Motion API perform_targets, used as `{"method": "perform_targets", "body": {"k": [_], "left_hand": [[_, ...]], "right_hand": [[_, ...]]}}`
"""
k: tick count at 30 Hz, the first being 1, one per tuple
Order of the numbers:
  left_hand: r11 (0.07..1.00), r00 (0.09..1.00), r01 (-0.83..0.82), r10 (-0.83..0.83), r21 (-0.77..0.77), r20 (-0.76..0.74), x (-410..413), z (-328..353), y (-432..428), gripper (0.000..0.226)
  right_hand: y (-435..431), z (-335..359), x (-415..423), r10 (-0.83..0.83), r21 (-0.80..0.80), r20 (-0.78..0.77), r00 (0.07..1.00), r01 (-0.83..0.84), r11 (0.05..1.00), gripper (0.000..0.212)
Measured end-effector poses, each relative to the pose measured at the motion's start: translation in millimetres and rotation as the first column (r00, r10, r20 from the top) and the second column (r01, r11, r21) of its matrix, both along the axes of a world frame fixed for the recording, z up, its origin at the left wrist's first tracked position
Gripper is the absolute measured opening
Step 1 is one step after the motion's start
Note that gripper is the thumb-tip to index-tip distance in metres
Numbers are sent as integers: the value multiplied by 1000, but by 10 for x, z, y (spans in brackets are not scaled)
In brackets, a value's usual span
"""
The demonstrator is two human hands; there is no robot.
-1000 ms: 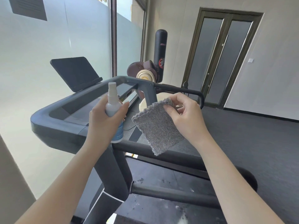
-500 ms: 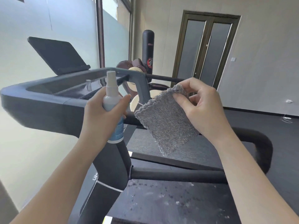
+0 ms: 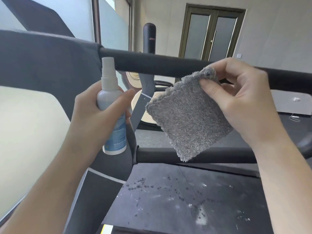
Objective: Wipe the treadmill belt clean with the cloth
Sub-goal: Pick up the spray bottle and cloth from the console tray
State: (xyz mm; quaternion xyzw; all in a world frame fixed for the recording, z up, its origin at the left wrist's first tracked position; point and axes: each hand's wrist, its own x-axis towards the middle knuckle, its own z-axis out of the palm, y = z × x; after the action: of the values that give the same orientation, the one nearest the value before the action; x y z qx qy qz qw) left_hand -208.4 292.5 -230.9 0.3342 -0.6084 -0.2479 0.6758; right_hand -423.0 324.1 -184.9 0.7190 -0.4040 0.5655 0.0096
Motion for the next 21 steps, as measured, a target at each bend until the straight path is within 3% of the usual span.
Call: {"method": "perform_targets", "body": {"k": [9,21], "left_hand": [[999,999,40,-40,-32,17,14,-1091,-120,18],[986,983,164,-163,0,82,-122,-2428,-211,21]], "right_hand": [[6,-1007,-5,-83,-133,-61,995,74,988,12],[-51,-2433,-20,-153,-72,-28,988,150,986,16]]}}
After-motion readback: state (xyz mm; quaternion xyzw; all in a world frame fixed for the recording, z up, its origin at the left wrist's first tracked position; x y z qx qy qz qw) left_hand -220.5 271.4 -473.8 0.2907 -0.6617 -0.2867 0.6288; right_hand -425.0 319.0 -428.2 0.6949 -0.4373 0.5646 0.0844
